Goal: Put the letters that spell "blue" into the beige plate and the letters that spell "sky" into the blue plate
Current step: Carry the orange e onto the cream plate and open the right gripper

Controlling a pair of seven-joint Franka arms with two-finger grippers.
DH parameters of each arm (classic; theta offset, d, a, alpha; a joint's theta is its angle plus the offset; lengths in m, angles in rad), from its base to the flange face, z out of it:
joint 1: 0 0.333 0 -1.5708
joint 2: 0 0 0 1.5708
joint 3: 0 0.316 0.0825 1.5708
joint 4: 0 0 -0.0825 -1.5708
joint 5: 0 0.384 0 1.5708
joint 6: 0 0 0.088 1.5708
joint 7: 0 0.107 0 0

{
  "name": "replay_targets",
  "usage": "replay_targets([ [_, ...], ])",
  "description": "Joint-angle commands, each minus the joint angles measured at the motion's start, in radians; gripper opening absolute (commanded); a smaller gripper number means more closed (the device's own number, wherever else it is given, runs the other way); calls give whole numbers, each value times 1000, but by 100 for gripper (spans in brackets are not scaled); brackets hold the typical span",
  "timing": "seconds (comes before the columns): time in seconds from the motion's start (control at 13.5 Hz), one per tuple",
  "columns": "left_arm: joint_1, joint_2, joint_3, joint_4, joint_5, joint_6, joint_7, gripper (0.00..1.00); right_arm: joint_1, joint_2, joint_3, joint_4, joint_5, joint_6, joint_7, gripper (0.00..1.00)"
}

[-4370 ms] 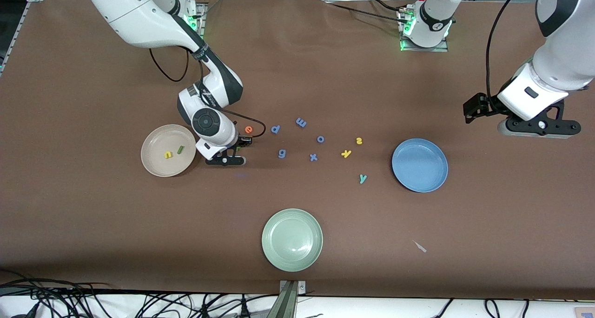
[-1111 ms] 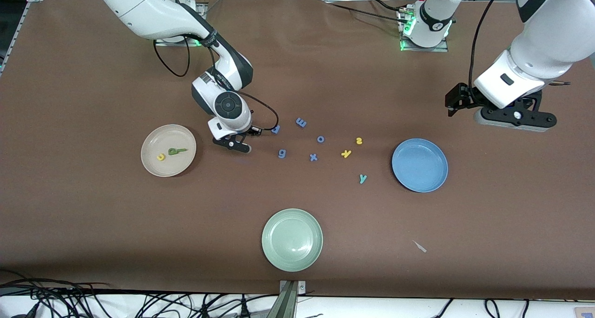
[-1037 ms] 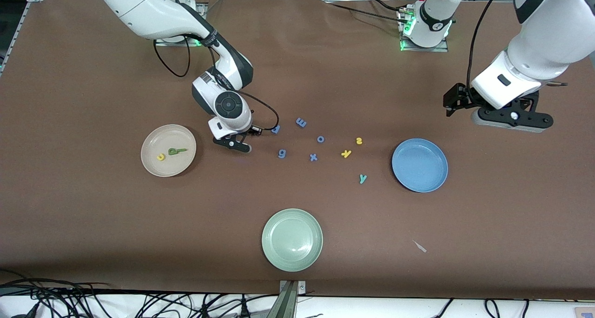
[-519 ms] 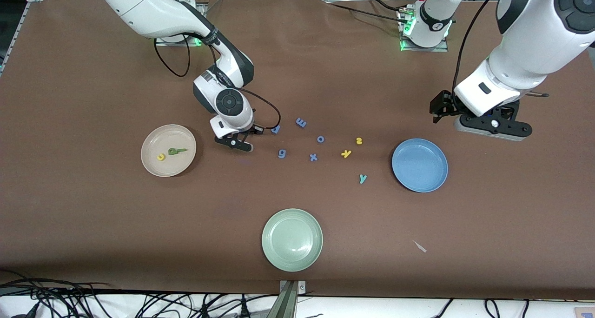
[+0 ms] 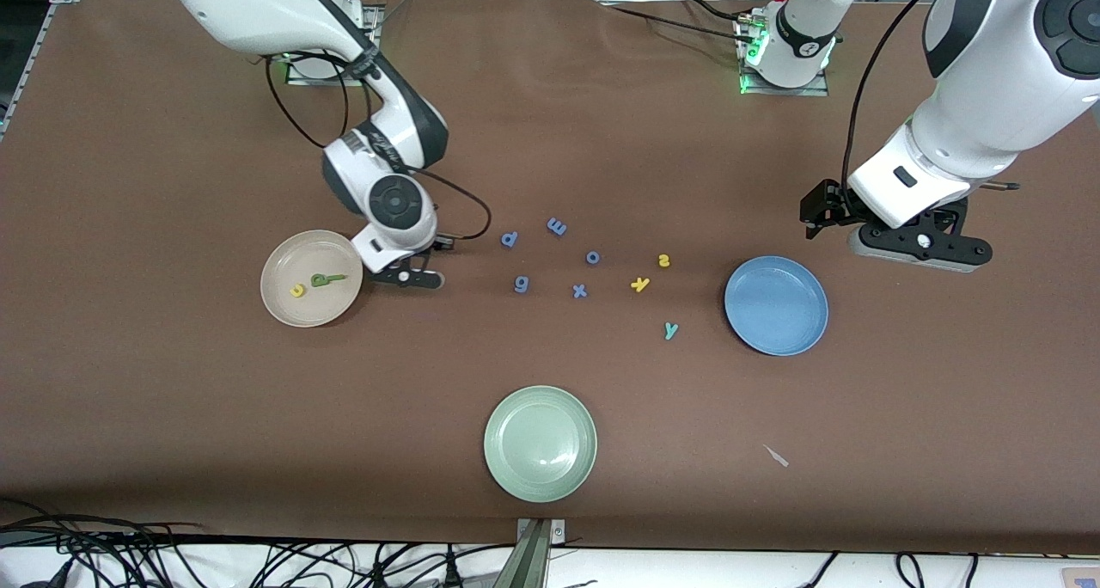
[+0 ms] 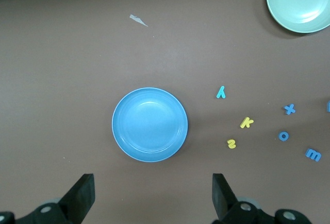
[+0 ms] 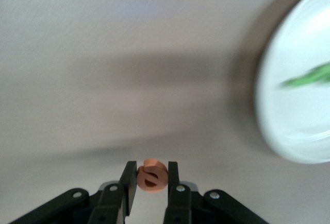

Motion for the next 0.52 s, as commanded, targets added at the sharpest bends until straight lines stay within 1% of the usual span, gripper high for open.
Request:
replay_targets([
  [0.0,3,3,-3,13,-12,28,7,100,-18,-67,-79,-12,3,-54,-277,21],
  [0.15,3,12,-1,13,-12,48,7,100,-41,-96,-134,-49,3,-36,-469,22],
  [0.22,4,12,-1,13,-12,52,7,100,-46,-101,-156,-66,3,-15,-514,28],
  [0.3,5,14,-1,13,-12,52,7,100,-52,-101,-167,-71,3,-1,-534,40],
  [0.37,3,14,0,13,-12,52,6,100,-54,-101,-167,-65,4,1,-531,74],
  [0.44,3,14,-1,13,-12,54,6,100,-54,-103,-167,-57,20,-2,-516,100],
])
